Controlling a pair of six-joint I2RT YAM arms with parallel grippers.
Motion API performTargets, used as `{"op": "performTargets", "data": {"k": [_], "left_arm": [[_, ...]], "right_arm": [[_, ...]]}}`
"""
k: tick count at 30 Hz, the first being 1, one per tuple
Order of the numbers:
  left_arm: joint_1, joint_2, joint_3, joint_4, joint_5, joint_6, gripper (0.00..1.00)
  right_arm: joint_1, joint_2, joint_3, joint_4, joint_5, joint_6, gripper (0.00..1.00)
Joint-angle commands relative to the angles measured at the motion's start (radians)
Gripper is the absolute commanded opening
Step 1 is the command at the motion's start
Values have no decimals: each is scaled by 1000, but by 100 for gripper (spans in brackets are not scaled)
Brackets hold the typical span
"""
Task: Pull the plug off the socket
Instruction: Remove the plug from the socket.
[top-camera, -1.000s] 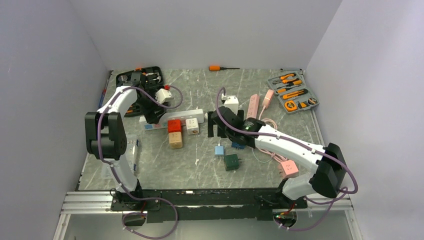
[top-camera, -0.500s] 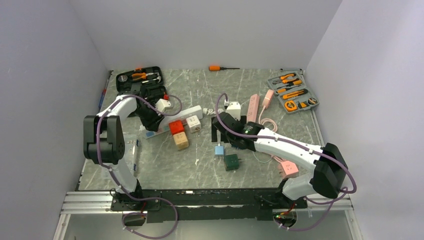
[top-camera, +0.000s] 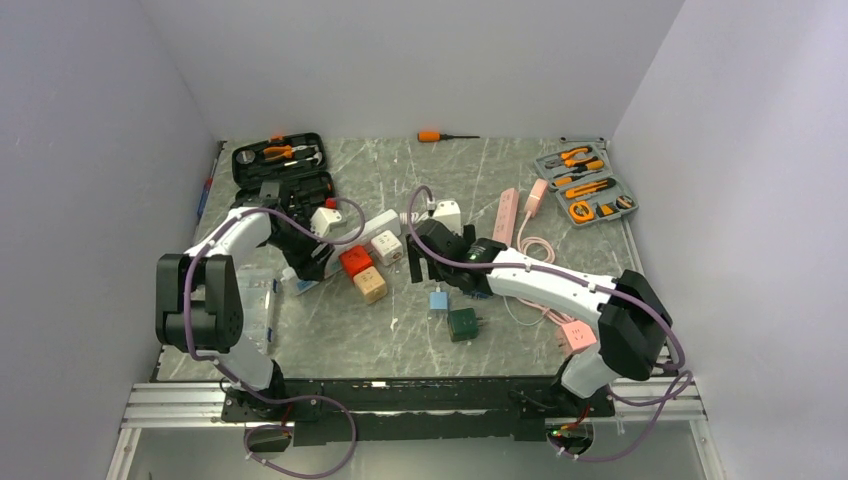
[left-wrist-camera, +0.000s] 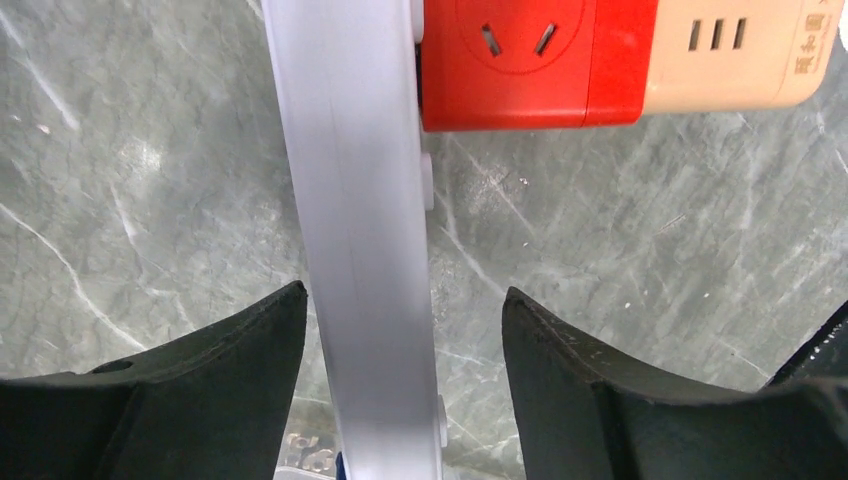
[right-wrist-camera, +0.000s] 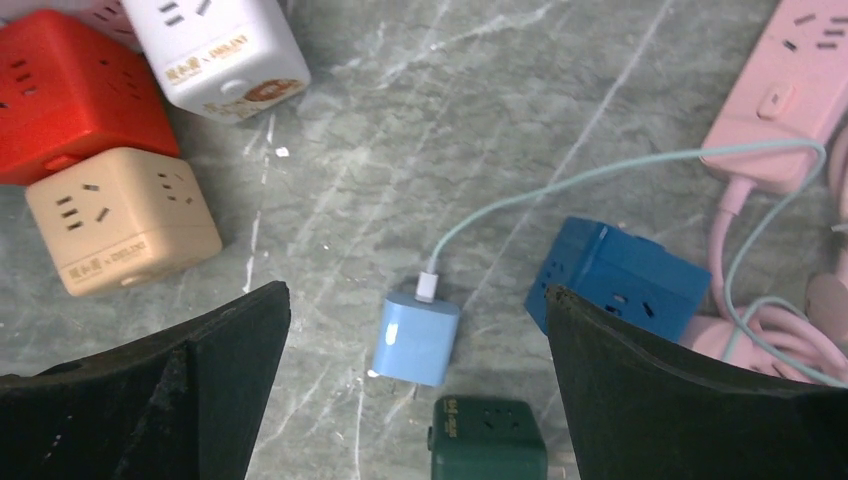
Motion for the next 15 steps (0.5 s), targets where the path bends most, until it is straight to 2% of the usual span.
{"op": "performTargets", "data": {"k": [1, 4, 7, 13, 15], "left_arm": [[-33, 0, 39, 44, 31, -44, 75], [-46, 25, 34, 68, 27, -63, 73], [-48, 41, 12, 89, 20, -68, 66], [-47, 11, -71, 146, 1, -66, 36], [-46, -4, -89, 157, 8, -67, 23]], "right_arm": [[2, 11, 57, 108, -37, -72, 99], [3, 12, 43, 160, -66, -93, 100], [2, -1, 8, 225, -96, -109, 100], [4, -25, -68, 393, -166, -160, 100], [9, -11, -78, 442, -189, -179, 100]]}}
